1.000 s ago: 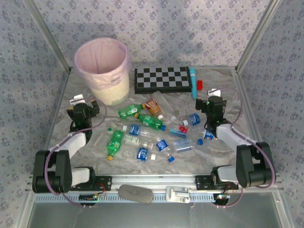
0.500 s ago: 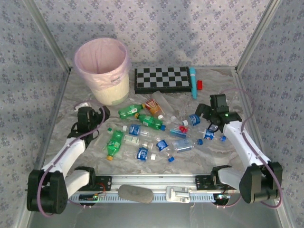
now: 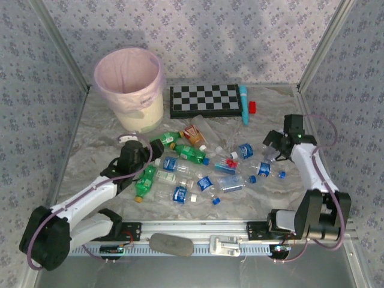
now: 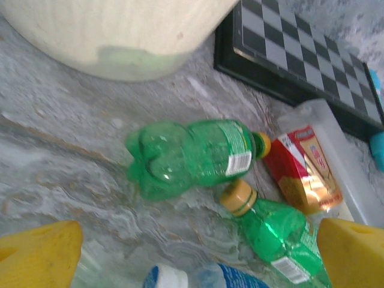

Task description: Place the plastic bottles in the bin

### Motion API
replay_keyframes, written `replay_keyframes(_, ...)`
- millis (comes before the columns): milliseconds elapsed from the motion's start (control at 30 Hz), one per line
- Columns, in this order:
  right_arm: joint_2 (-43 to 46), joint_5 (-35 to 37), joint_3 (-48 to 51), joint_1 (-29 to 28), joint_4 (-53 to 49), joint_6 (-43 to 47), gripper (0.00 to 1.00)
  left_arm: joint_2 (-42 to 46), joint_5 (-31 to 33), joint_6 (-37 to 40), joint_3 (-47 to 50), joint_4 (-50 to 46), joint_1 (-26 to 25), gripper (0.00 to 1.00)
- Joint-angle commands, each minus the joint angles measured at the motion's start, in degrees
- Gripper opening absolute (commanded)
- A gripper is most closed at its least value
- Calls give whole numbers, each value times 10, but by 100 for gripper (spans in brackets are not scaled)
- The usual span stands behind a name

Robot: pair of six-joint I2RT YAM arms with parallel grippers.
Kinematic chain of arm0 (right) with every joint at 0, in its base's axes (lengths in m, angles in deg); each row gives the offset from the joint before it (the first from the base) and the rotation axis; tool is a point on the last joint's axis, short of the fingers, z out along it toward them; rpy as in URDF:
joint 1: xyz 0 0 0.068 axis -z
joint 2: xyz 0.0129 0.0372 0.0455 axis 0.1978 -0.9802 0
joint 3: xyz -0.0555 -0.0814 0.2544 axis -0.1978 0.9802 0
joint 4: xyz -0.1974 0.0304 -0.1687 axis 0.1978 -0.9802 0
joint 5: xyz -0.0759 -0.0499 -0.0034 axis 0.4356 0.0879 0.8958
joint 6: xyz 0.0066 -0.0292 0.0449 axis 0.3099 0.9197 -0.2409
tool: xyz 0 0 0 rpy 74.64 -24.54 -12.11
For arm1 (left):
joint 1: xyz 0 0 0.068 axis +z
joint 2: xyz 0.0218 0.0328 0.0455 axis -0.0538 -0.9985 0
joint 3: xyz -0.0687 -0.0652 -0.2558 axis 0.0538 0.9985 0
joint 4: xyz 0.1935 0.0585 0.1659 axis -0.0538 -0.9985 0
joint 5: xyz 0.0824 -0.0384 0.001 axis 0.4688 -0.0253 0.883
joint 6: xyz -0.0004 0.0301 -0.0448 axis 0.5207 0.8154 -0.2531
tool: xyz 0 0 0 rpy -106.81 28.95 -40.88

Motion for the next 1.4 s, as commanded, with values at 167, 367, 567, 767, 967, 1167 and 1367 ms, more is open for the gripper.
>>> replay_keyframes(167,-147,-90,-95,53,36,72,94,-72,-10,-22,-64,11,-52,100)
replay_keyframes(367,-242,-95,-136,65,48,72,88,-113,-27,-13,-96,4,-59,100)
replay_keyframes(567,-300,-114,-164,67,54,71,79,-127,-29,-10,-112,-3,-61,100)
replay_keyframes(767,-306,-97,-167,68,50,79,68,-129,-35,-8,-117,-3,-61,100)
replay_keyframes(967,-277,-83,-165,71,44,93,48,-149,-52,4,-133,0,-61,100)
replay_keyframes(1167,-203,-64,-166,65,25,107,45,-154,-75,18,-139,20,-61,100)
replay_keyframes(1367,-105,-91,-160,31,17,102,44,-157,-124,48,-161,36,-61,100)
